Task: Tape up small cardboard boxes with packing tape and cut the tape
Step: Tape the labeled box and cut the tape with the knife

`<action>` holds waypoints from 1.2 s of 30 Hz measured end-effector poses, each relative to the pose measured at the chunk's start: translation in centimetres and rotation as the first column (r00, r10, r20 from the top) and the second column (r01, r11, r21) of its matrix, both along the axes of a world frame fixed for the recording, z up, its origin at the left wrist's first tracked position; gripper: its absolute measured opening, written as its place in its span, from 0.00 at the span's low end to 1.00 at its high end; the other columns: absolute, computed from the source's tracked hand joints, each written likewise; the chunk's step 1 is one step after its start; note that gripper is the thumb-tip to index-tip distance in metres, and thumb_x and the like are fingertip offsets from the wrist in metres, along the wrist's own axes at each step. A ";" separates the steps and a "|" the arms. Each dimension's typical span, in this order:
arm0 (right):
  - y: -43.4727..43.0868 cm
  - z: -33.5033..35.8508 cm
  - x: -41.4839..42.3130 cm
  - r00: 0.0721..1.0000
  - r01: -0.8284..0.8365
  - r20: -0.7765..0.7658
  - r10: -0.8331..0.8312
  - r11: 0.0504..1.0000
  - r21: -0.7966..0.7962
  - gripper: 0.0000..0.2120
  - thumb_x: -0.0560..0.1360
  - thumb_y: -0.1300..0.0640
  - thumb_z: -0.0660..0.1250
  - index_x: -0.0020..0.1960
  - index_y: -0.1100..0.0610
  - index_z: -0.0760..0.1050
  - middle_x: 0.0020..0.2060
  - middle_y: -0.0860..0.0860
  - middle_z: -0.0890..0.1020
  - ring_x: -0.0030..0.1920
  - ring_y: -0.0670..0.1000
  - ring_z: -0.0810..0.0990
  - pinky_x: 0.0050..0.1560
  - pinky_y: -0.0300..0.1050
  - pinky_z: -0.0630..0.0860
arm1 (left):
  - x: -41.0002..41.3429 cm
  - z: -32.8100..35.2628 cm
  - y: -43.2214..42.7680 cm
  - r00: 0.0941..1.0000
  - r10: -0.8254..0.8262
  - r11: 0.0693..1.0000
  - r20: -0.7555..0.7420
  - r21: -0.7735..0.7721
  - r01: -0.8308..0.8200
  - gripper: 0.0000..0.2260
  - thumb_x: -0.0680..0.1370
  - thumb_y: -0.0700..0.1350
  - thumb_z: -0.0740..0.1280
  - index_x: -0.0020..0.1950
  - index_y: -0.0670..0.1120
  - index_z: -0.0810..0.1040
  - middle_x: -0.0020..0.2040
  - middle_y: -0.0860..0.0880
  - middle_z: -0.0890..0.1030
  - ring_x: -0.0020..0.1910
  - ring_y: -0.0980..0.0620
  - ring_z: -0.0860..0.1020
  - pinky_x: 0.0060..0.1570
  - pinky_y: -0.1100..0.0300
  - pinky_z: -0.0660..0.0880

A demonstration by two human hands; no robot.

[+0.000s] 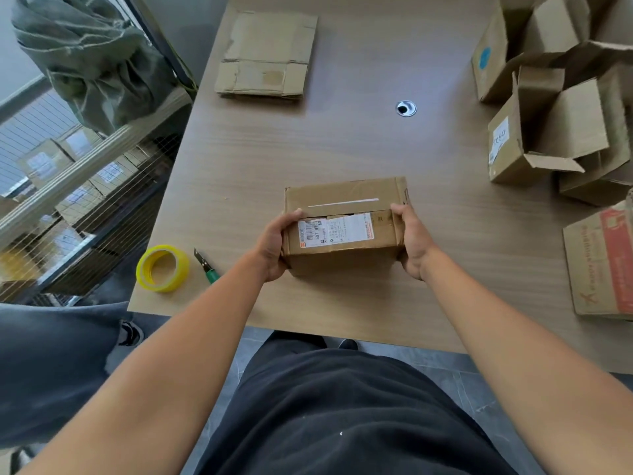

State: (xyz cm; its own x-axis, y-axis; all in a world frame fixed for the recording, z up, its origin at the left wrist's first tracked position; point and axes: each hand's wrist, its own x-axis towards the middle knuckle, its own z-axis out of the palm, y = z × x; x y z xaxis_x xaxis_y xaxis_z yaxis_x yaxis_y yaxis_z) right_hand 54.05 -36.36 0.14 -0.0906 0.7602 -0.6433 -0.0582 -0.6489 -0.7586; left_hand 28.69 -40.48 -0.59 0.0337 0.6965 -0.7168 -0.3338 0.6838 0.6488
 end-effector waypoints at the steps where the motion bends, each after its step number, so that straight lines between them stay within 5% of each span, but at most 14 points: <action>1: 0.1 -0.2 0.1 1.000 0.010 -0.010 -0.010 1.000 -0.030 0.17 0.79 0.40 0.60 0.55 0.49 0.82 0.47 0.51 0.87 0.41 0.49 0.85 0.34 0.38 0.77 | 0.1 -0.1 0.1 0.999 0.018 1.000 0.027 -0.002 -0.018 0.21 0.70 0.58 0.73 0.57 0.47 0.86 0.59 0.42 0.84 0.54 0.43 0.83 0.65 0.44 0.73; 3: 0.0 -0.9 0.4 1.000 0.019 -0.022 -0.020 0.999 -0.044 0.17 0.77 0.40 0.60 0.47 0.48 0.84 0.44 0.49 0.87 0.39 0.48 0.85 0.36 0.39 0.76 | 0.4 -0.1 0.1 0.997 0.046 0.999 0.056 0.013 -0.047 0.21 0.68 0.58 0.74 0.53 0.46 0.87 0.58 0.42 0.85 0.54 0.43 0.84 0.63 0.46 0.76; 7: -1.3 -2.3 0.7 0.998 0.060 -0.028 -0.061 0.998 -0.020 0.22 0.76 0.39 0.62 0.61 0.51 0.78 0.46 0.49 0.86 0.39 0.47 0.85 0.31 0.38 0.76 | 0.5 -0.8 -0.3 0.999 0.027 1.000 -0.019 0.005 -0.027 0.29 0.66 0.61 0.74 0.61 0.46 0.84 0.59 0.42 0.84 0.57 0.42 0.82 0.58 0.48 0.76; 10: -2.8 -2.7 0.7 0.999 0.034 -0.012 -0.034 0.999 -0.033 0.29 0.73 0.38 0.62 0.68 0.55 0.72 0.52 0.54 0.85 0.44 0.50 0.85 0.34 0.40 0.78 | 0.0 -1.7 -1.8 0.996 -0.069 0.996 -0.062 -0.062 0.066 0.25 0.68 0.63 0.71 0.58 0.49 0.84 0.56 0.45 0.86 0.49 0.46 0.84 0.46 0.53 0.77; 12: -4.4 -3.8 0.8 0.997 0.021 0.076 -0.021 1.000 -0.003 0.29 0.73 0.38 0.61 0.67 0.54 0.72 0.57 0.56 0.82 0.55 0.56 0.83 0.49 0.49 0.81 | 0.1 -2.6 -3.3 0.986 -0.090 0.995 -0.138 -0.055 0.083 0.20 0.74 0.61 0.69 0.57 0.48 0.82 0.50 0.47 0.87 0.44 0.49 0.84 0.38 0.59 0.78; 15: -6.8 -5.8 1.0 0.898 -0.115 0.436 0.060 0.988 0.100 0.29 0.73 0.37 0.55 0.69 0.49 0.71 0.62 0.55 0.76 0.67 0.57 0.68 0.72 0.61 0.64 | 0.9 -3.8 -5.3 0.948 -0.009 0.991 -0.319 0.121 0.050 0.13 0.80 0.52 0.68 0.61 0.48 0.78 0.49 0.50 0.86 0.49 0.48 0.84 0.41 0.60 0.80; 17: -7.5 -6.2 0.9 0.834 -0.177 0.547 0.075 0.975 0.136 0.34 0.73 0.36 0.54 0.75 0.50 0.65 0.66 0.56 0.71 0.70 0.56 0.62 0.75 0.58 0.58 | 0.9 -4.2 -5.8 0.804 -0.071 0.959 -0.590 0.183 0.219 0.20 0.80 0.56 0.66 0.71 0.52 0.72 0.63 0.50 0.81 0.61 0.51 0.79 0.56 0.58 0.76; 19: -7.9 -6.0 0.6 0.808 -0.219 0.587 0.050 0.950 0.221 0.35 0.77 0.40 0.58 0.80 0.54 0.57 0.71 0.58 0.65 0.73 0.58 0.60 0.75 0.53 0.56 | 0.7 -4.5 -5.9 0.556 -0.098 0.921 -0.826 0.137 0.366 0.28 0.80 0.59 0.62 0.79 0.54 0.61 0.73 0.51 0.71 0.69 0.54 0.70 0.64 0.58 0.67; 21: -7.8 -5.5 0.4 0.717 -0.318 0.697 -0.026 0.877 0.360 0.34 0.80 0.50 0.62 0.81 0.57 0.54 0.72 0.62 0.63 0.74 0.61 0.60 0.74 0.53 0.57 | 0.8 -4.6 -5.8 0.553 -0.098 0.913 -0.827 0.147 0.381 0.30 0.82 0.57 0.60 0.81 0.53 0.54 0.77 0.50 0.64 0.74 0.53 0.64 0.68 0.58 0.63; 23: -6.9 -4.7 -0.1 0.523 -0.535 0.845 -0.110 0.730 0.425 0.32 0.80 0.57 0.63 0.81 0.60 0.57 0.75 0.65 0.63 0.76 0.65 0.61 0.76 0.58 0.58 | 0.9 -4.9 -5.1 0.575 -0.118 0.912 -0.810 0.141 0.386 0.29 0.84 0.55 0.58 0.82 0.52 0.51 0.78 0.49 0.61 0.75 0.51 0.64 0.69 0.55 0.63; 27: -6.2 -3.5 -3.8 0.212 -0.867 0.964 0.158 0.486 0.112 0.31 0.83 0.45 0.56 0.82 0.52 0.51 0.82 0.58 0.50 0.81 0.62 0.47 0.79 0.61 0.46 | 0.8 -4.1 -3.4 0.557 -0.140 0.909 -0.819 0.117 0.399 0.28 0.85 0.54 0.56 0.82 0.50 0.50 0.78 0.46 0.60 0.72 0.46 0.67 0.65 0.51 0.67; 29: -7.0 -3.9 -6.1 0.067 -0.883 0.967 0.247 0.466 -0.058 0.32 0.83 0.38 0.48 0.82 0.47 0.42 0.82 0.53 0.41 0.81 0.57 0.37 0.78 0.60 0.35 | 0.4 -3.5 -2.7 0.613 -0.175 0.903 -0.771 0.122 0.411 0.27 0.85 0.51 0.56 0.82 0.48 0.51 0.79 0.44 0.60 0.74 0.46 0.65 0.71 0.50 0.65; 32: -7.7 -4.2 -8.2 -0.007 -0.870 0.966 0.258 0.475 -0.134 0.30 0.84 0.38 0.42 0.81 0.45 0.36 0.81 0.51 0.34 0.79 0.56 0.30 0.76 0.60 0.29 | -2.5 -2.3 -2.8 0.673 -0.177 0.896 -0.718 0.165 0.412 0.21 0.85 0.50 0.53 0.79 0.47 0.62 0.75 0.43 0.68 0.73 0.45 0.67 0.74 0.46 0.64; 36: -7.7 -4.5 -9.6 -0.043 -0.855 0.966 0.256 0.491 -0.169 0.29 0.84 0.40 0.39 0.81 0.44 0.35 0.80 0.49 0.33 0.79 0.53 0.31 0.77 0.60 0.30 | -11.5 -2.4 -7.4 0.322 0.004 0.961 -0.947 0.093 0.262 0.20 0.79 0.45 0.63 0.71 0.44 0.72 0.68 0.42 0.73 0.68 0.42 0.69 0.69 0.49 0.64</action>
